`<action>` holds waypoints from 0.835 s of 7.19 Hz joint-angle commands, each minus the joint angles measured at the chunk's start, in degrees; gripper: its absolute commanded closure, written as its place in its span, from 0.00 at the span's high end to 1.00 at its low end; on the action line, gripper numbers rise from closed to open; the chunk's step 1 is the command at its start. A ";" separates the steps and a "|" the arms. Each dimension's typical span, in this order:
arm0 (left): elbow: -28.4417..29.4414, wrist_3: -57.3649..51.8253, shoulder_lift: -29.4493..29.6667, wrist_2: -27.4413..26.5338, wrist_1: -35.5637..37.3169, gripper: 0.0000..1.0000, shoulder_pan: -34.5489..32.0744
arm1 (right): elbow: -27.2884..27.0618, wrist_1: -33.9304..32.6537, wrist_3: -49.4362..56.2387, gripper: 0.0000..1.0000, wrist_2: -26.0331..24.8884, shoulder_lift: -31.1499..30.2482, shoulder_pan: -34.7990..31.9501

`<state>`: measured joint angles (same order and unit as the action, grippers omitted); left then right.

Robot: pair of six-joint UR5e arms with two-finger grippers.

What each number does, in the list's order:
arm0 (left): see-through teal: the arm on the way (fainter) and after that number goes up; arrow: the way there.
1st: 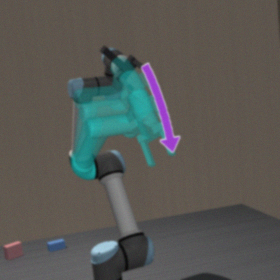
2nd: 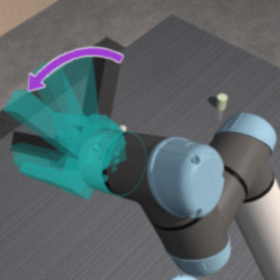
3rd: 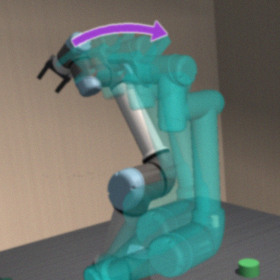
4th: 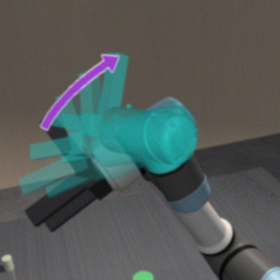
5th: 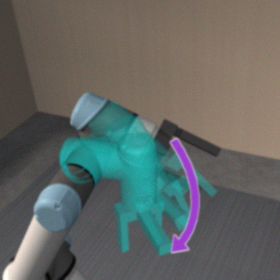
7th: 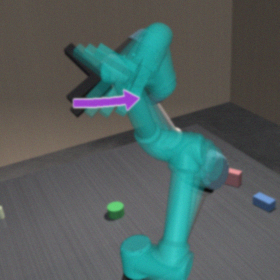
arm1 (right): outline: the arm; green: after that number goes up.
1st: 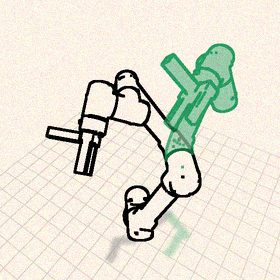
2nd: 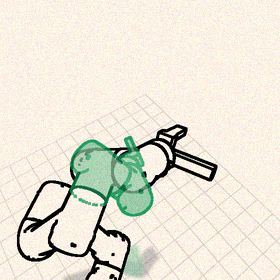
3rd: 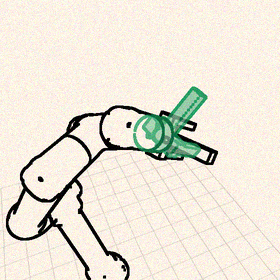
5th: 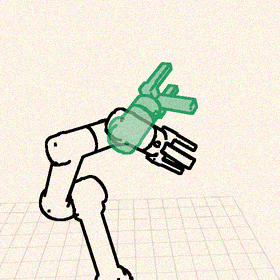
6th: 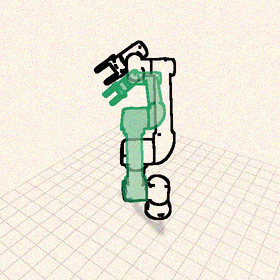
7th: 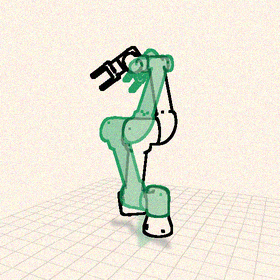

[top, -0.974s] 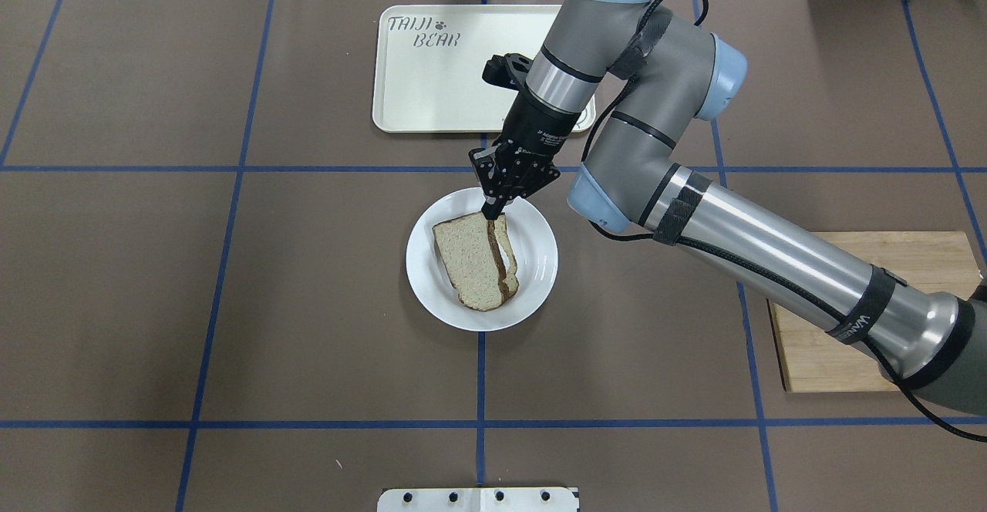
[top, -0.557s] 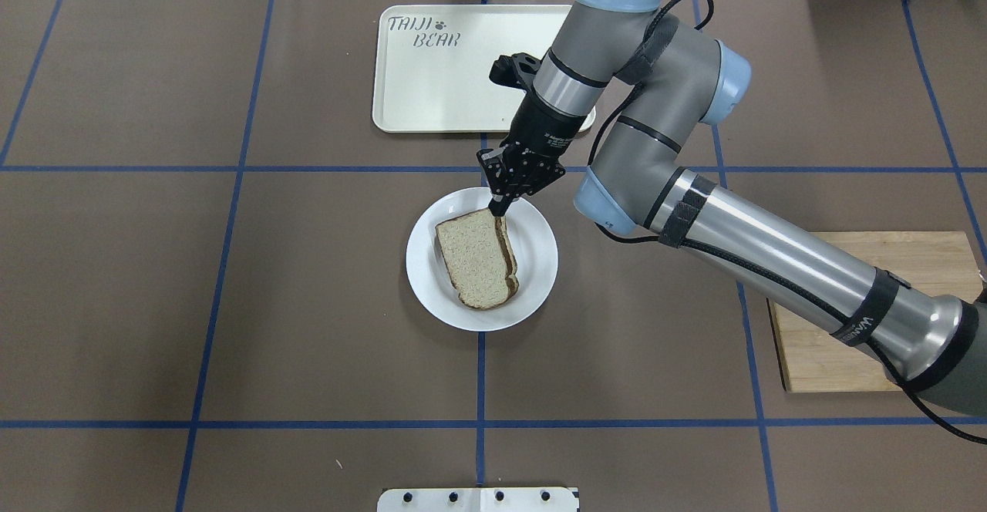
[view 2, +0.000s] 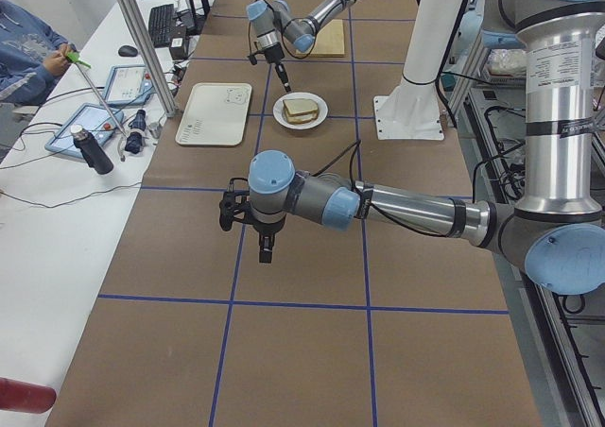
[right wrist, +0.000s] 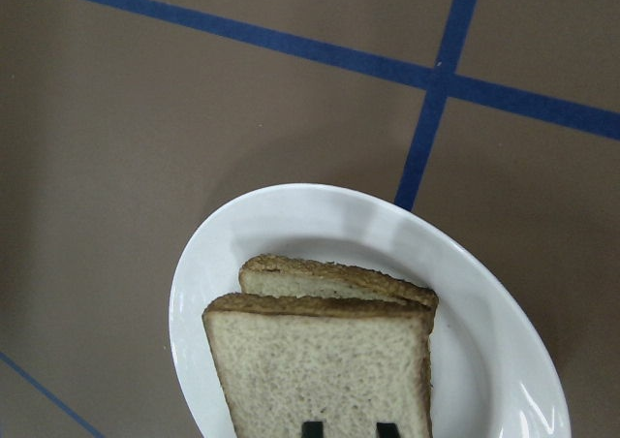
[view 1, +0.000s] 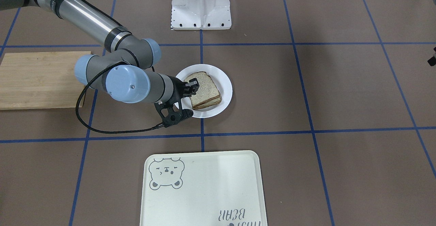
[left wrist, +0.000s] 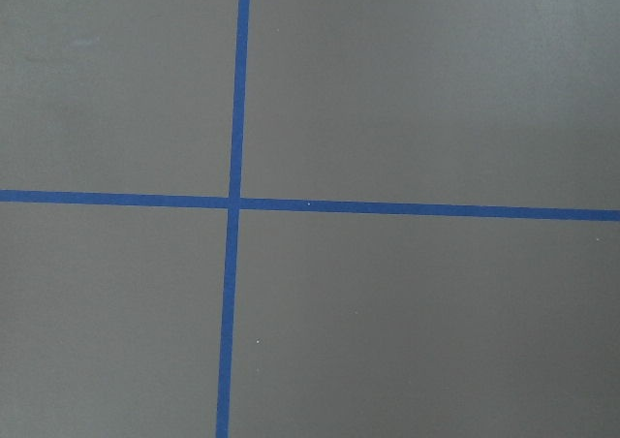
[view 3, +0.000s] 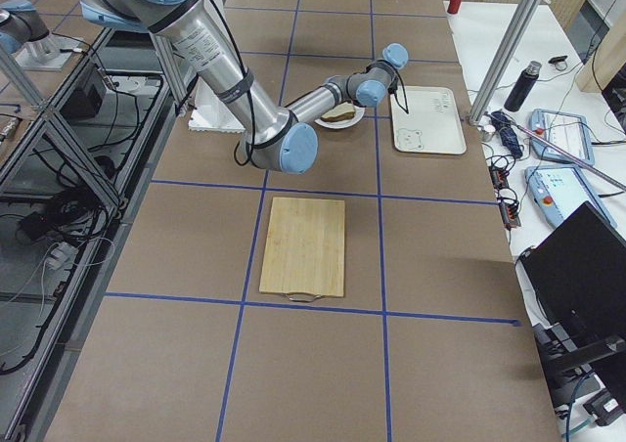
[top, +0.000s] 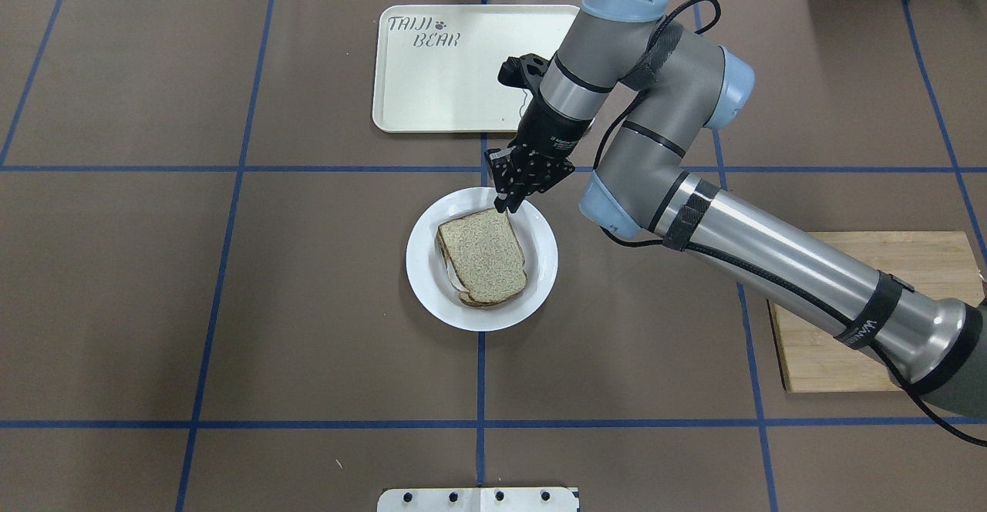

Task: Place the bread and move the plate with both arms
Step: 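Raise the right gripper away from the plate while the left arm reaches in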

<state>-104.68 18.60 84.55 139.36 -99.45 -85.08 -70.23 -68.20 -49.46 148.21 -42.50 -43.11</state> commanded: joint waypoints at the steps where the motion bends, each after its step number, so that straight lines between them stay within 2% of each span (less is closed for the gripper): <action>1: 0.09 2.21 0.00 0.65 -0.39 0.98 0.00 | -0.17 -0.01 -0.63 0.70 -0.56 -0.13 -0.22; 2: -0.43 6.49 1.22 0.74 -0.48 0.98 0.09 | -1.57 0.25 -4.64 0.81 -1.25 -0.91 -1.27; 3: -0.44 11.06 2.97 1.70 -0.83 0.98 0.52 | -8.37 0.00 -8.07 0.92 -7.44 -5.62 -1.89; 4: 0.00 13.37 3.95 5.62 -2.75 0.98 1.14 | -15.31 -0.27 -8.02 0.99 -13.24 -12.45 -2.33; 6: -0.26 23.00 10.16 7.25 -3.90 0.98 8.13 | -17.39 -0.36 -7.15 0.99 -14.18 -18.47 -8.89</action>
<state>-104.80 35.36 90.88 145.66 -102.42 -81.04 -85.38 -68.49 -57.04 135.25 -56.86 -48.34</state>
